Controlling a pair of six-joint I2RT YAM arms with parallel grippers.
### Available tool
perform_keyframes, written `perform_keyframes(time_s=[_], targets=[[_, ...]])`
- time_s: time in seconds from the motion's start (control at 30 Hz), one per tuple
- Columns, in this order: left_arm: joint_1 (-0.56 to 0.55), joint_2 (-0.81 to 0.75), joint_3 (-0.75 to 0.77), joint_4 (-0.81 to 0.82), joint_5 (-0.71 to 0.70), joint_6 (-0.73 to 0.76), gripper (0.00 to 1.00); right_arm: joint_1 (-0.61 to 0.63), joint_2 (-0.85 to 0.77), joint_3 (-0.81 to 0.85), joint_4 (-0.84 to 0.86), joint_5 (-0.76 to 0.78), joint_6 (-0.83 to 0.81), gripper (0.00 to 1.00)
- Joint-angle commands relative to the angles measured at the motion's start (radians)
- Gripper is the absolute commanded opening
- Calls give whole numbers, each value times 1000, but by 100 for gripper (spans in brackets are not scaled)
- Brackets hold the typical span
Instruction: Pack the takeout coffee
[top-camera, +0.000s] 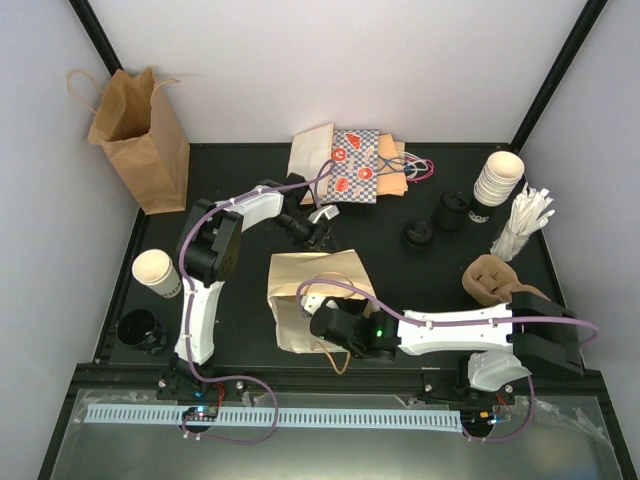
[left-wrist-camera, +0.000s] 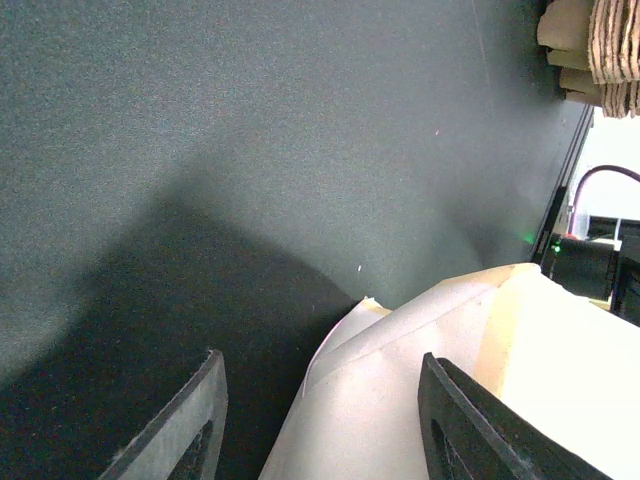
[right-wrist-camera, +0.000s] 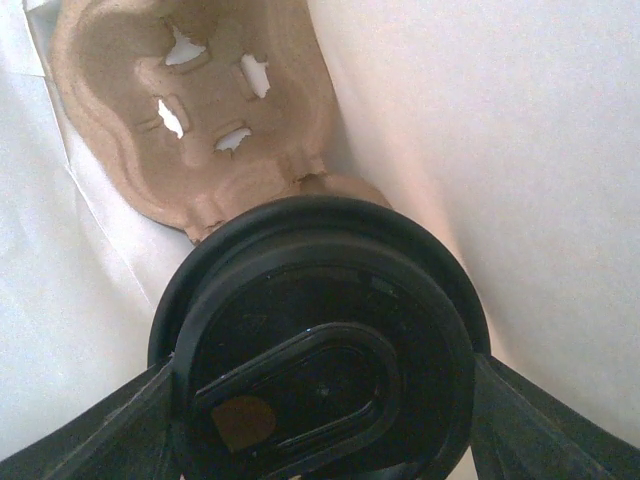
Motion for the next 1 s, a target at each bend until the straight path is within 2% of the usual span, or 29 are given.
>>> perform_keyframes(time_s=[0.0, 0.23, 0.43, 0.97], targets=[[-34, -37, -10, -55, 32, 35, 55, -9, 46, -28, -66, -58, 106, 58], [-34, -46, -8, -47, 5, 18, 54, -4, 15, -23, -124, -57, 137, 76], [-34, -47, -4, -50, -6, 12, 54, 12, 1, 16, -184, -60, 158, 80], [-35, -45, -13, -53, 1, 15, 54, 13, 24, 30, -236, -113, 137, 75]])
